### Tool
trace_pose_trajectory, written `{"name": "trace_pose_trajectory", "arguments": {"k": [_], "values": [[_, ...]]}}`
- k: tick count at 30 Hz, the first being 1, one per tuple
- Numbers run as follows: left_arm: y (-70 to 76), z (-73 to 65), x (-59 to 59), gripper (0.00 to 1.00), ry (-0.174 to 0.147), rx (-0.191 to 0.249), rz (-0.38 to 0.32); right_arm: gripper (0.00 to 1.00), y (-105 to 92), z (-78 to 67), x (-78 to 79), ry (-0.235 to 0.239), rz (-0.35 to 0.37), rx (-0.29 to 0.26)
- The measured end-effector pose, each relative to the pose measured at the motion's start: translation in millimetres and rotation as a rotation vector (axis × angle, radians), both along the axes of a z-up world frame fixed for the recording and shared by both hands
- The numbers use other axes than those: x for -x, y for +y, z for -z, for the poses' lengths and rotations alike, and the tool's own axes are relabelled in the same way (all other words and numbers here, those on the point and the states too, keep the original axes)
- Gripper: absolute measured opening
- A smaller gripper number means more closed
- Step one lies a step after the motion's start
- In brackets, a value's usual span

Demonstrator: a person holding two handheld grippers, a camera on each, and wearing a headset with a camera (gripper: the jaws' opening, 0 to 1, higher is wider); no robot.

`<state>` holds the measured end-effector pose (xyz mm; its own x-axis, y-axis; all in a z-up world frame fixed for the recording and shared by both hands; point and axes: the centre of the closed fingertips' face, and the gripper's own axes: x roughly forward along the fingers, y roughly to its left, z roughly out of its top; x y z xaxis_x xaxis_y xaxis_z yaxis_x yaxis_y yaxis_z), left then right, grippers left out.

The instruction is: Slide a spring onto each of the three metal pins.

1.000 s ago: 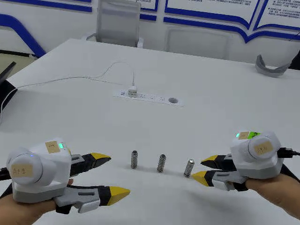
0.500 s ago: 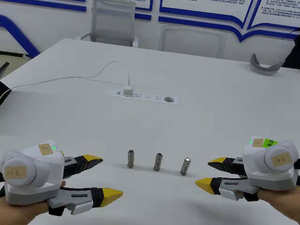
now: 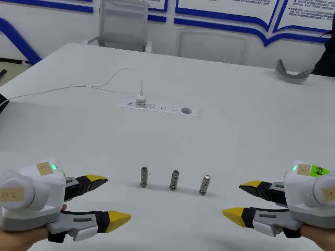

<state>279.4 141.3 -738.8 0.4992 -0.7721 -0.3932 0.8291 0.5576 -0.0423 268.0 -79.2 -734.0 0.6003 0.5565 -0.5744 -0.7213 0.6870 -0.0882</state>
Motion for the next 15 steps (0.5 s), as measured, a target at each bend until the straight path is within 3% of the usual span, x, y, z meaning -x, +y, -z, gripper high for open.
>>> {"name": "trace_pose_trajectory", "arguments": {"k": [15], "values": [[1.3, 1.0, 3.5, 0.61, 0.007, -0.004, -0.008, 0.51, -3.5, -9.0, 11.0, -0.036, 0.018, -0.019]]}}
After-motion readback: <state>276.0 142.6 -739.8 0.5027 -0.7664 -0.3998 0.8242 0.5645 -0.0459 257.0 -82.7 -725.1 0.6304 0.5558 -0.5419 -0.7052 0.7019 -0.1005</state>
